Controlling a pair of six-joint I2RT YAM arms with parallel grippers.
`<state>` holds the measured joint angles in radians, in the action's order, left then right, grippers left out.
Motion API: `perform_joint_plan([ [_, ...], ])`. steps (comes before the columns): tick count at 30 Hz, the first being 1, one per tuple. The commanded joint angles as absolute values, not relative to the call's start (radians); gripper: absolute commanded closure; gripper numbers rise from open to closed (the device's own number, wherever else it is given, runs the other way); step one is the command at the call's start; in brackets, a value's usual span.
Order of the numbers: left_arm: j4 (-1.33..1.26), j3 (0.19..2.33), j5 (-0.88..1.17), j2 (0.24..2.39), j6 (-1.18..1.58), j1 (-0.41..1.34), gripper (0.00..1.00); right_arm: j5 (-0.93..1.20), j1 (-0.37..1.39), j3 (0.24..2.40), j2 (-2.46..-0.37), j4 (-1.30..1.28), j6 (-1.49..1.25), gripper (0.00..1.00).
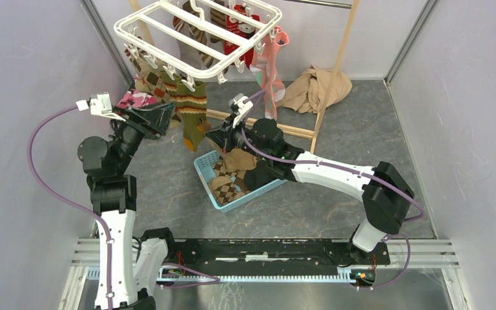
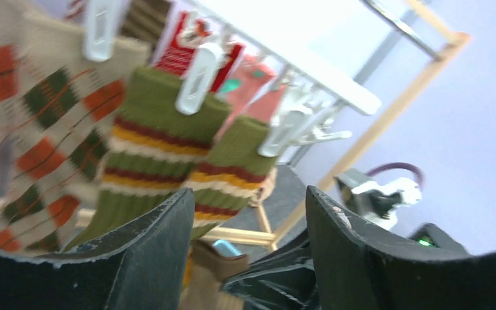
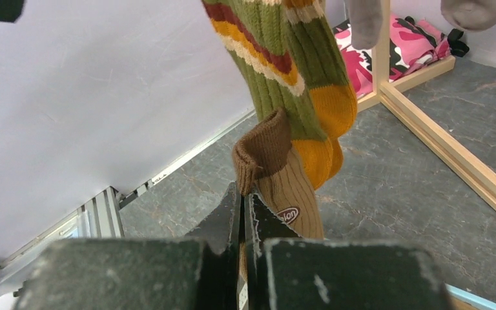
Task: Clip the socks to the hanger
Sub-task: Rotate the hanger at the clothesline, then open the clamp at the hanger.
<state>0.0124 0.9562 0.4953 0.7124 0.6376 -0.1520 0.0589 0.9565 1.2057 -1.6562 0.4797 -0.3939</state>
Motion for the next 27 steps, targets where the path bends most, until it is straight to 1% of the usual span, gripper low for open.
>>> perform_joint_plan([
  [1,-0.314,0.935,0.696,0.717,0.806,-0.121,0.27,0.047,0.963,1.246,-1.644,0.56,-0.413,1.0],
  [4,-0.377,0.928,0.721,0.732,0.796,-0.071,0.21,0.053,0.965,1.245,-1.647,0.568,-0.421,1.0],
  [6,-0.377,0.936,0.714,0.739,0.758,-0.021,0.2,0.058,0.965,1.246,-1.651,0.571,-0.429,1.0],
  [11,-0.373,0.934,0.594,0.752,0.601,0.165,0.17,0.069,0.965,1.246,-1.656,0.577,-0.439,1.0],
  [16,-0.324,0.946,0.449,0.806,0.332,0.323,0.14,0.073,0.965,1.249,-1.661,0.577,-0.443,1.0],
  [20,-0.337,0.959,0.401,0.859,0.235,0.34,0.13,0.075,0.965,1.249,-1.667,0.578,-0.443,1.0],
  [27,-0.444,0.968,0.379,0.957,0.188,0.365,0.12,0.086,0.965,1.248,-1.686,0.593,-0.459,1.0],
])
